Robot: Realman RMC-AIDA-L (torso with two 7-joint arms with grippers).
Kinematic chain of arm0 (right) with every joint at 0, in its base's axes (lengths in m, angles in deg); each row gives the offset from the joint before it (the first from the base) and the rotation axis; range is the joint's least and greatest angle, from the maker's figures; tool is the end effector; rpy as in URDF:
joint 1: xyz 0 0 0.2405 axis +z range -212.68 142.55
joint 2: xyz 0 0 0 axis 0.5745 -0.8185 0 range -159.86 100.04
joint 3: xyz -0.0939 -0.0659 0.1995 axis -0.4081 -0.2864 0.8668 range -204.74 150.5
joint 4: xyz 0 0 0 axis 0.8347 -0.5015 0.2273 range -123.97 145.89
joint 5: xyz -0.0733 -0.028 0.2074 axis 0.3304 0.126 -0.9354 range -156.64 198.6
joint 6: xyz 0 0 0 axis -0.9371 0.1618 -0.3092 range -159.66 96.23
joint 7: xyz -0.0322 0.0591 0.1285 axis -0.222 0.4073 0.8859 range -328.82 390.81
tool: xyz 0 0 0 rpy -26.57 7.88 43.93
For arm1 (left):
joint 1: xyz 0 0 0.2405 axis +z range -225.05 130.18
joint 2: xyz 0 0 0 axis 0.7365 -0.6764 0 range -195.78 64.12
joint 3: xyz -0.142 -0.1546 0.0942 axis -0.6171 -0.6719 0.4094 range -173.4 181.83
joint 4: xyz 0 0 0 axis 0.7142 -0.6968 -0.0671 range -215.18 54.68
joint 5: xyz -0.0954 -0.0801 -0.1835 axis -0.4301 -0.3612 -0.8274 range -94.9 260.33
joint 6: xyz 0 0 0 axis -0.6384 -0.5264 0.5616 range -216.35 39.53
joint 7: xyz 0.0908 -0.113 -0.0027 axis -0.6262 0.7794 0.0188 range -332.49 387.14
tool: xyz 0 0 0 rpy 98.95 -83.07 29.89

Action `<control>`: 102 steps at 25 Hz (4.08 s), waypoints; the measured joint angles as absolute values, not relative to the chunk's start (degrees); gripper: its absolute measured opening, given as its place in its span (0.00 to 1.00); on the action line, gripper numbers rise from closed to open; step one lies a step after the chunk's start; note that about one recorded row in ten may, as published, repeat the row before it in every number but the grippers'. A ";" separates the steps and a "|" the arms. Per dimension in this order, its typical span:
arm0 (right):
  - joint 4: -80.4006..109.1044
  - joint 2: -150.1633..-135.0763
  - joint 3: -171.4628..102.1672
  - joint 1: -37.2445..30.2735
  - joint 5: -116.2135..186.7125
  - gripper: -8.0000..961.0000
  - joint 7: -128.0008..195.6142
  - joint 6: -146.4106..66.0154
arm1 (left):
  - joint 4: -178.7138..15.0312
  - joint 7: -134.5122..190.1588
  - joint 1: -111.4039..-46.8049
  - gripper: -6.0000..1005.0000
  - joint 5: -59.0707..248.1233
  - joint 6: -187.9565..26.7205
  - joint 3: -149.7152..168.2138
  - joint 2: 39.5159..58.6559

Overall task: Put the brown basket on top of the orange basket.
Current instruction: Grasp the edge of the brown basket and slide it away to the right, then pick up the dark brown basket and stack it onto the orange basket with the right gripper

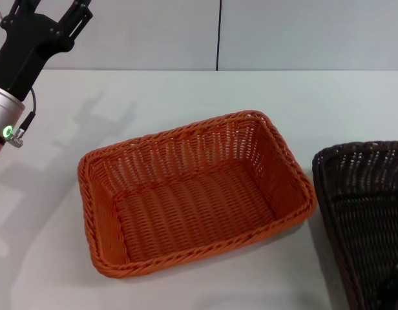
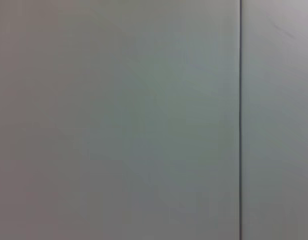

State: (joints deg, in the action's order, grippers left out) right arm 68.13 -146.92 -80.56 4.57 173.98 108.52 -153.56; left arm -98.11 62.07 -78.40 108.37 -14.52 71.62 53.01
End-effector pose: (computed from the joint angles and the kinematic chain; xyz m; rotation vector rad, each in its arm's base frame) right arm 0.2192 0.2901 0.0515 2.7181 -0.0449 0.3615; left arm -0.2331 0.3821 0.0463 -1.6964 -0.3601 -1.1692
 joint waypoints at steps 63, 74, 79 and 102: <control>57.51 -139.57 -69.35 11.05 176.47 0.27 111.79 -121.10 | -96.66 61.07 -77.54 0.83 108.29 -15.83 71.71 52.82; 61.94 -139.95 -64.50 8.61 174.23 0.24 111.91 -124.49 | -96.60 61.07 -77.49 0.83 108.29 -15.85 71.27 52.73; 66.38 -139.77 -63.89 5.70 168.39 0.24 111.97 -128.81 | -96.59 61.07 -77.49 0.83 108.29 -16.01 69.15 52.55; 71.76 -139.20 -51.88 0.80 159.36 0.19 109.66 -143.63 | -97.09 58.18 -78.31 0.83 108.29 -17.70 66.82 52.53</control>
State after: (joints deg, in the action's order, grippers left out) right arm 71.76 -139.20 -51.88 0.80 159.36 109.66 -143.63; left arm -97.09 58.18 -78.31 108.29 -17.70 66.82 52.53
